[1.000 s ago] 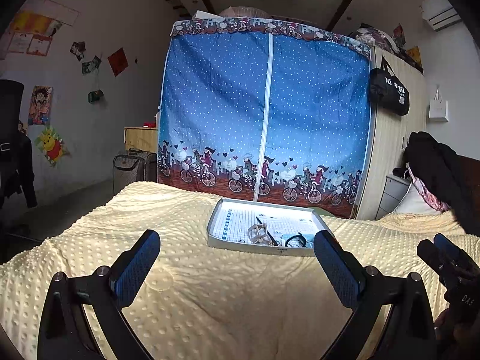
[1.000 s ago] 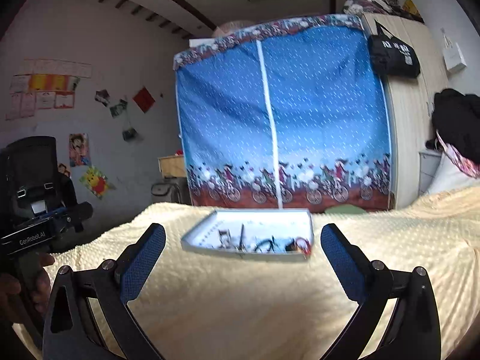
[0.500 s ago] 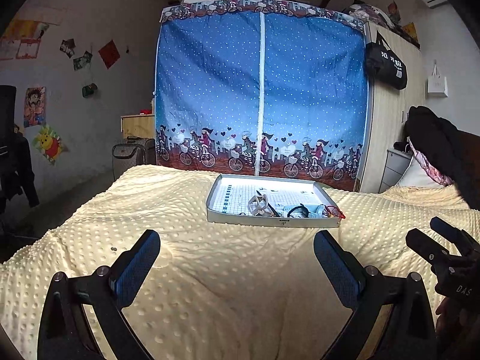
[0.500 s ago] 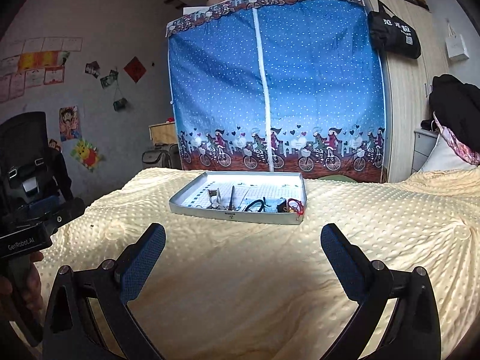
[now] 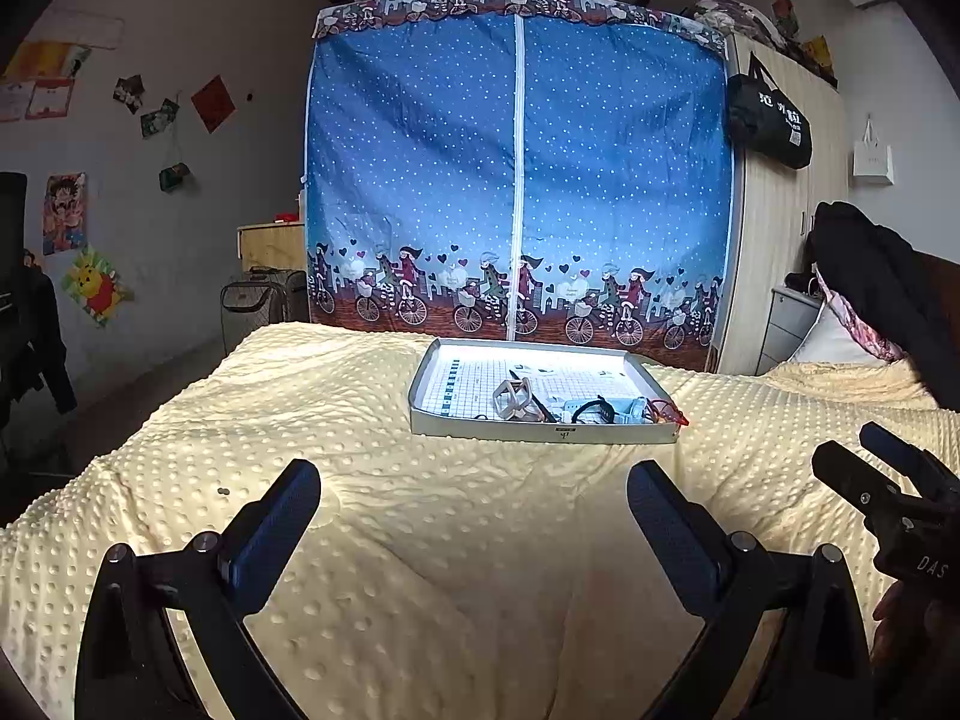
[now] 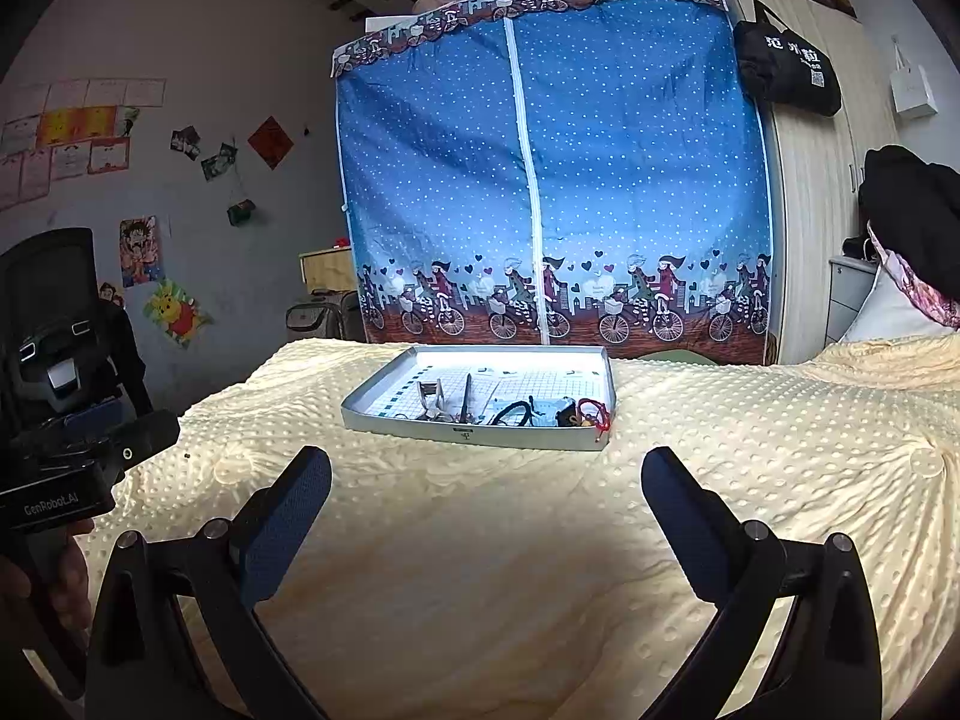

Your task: Organize jewelry

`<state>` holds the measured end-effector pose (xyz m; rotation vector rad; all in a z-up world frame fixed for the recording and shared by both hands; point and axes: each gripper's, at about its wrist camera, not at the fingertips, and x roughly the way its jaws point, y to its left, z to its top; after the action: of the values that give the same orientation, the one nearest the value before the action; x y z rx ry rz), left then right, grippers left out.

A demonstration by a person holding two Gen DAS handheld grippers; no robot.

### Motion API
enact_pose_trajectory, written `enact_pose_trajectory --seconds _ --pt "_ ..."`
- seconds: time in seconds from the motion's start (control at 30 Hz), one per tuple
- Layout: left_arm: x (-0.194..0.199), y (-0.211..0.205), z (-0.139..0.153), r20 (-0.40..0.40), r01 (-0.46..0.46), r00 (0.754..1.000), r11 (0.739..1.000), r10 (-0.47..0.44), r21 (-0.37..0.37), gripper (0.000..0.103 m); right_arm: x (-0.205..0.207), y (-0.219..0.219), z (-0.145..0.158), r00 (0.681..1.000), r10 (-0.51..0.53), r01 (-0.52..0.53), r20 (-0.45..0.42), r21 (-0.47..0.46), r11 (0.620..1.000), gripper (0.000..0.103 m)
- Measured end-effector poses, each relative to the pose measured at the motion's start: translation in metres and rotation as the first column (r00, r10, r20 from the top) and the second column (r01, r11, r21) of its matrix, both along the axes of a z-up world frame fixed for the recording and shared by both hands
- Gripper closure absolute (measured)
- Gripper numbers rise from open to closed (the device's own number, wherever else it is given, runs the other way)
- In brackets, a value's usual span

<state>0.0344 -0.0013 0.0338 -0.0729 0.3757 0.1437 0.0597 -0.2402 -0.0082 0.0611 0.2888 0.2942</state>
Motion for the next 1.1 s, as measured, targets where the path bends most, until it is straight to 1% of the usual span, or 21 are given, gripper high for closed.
enact_pose_trajectory --seconds 0.2,0.43,0.77,0.97,1.1 --pt "0.002 0.002 -0.004 -0.013 -0.006 1.000 1.000 0.006 -0.015 0.000 0.002 0.001 -0.001 1.000 0.005 -0.005 -0.004 0.007 1.000 0.001" --pt "0.006 0.008 -0.010 -0.055 -0.022 0.998 0.999 0.020 -0.040 0.000 0.004 0.003 -0.004 1.000 0.026 -0.026 -0.016 0.023 0.999 0.001" --pt "0.005 0.009 -0.008 -0.052 -0.021 0.998 0.999 0.020 -0.033 0.000 0.006 0.007 -0.008 0.999 0.023 -0.022 -0.025 0.013 1.000 0.001" --pt "0.005 0.009 -0.009 -0.062 -0.019 0.998 0.999 0.017 -0.045 0.000 0.007 0.010 -0.011 0.999 0.027 -0.026 -0.029 0.010 1.000 0.001" --pt "0.005 0.007 -0.008 -0.060 -0.011 0.998 0.999 0.008 -0.037 0.000 0.007 0.011 -0.011 0.999 0.026 -0.026 -0.031 0.007 1.000 0.001"
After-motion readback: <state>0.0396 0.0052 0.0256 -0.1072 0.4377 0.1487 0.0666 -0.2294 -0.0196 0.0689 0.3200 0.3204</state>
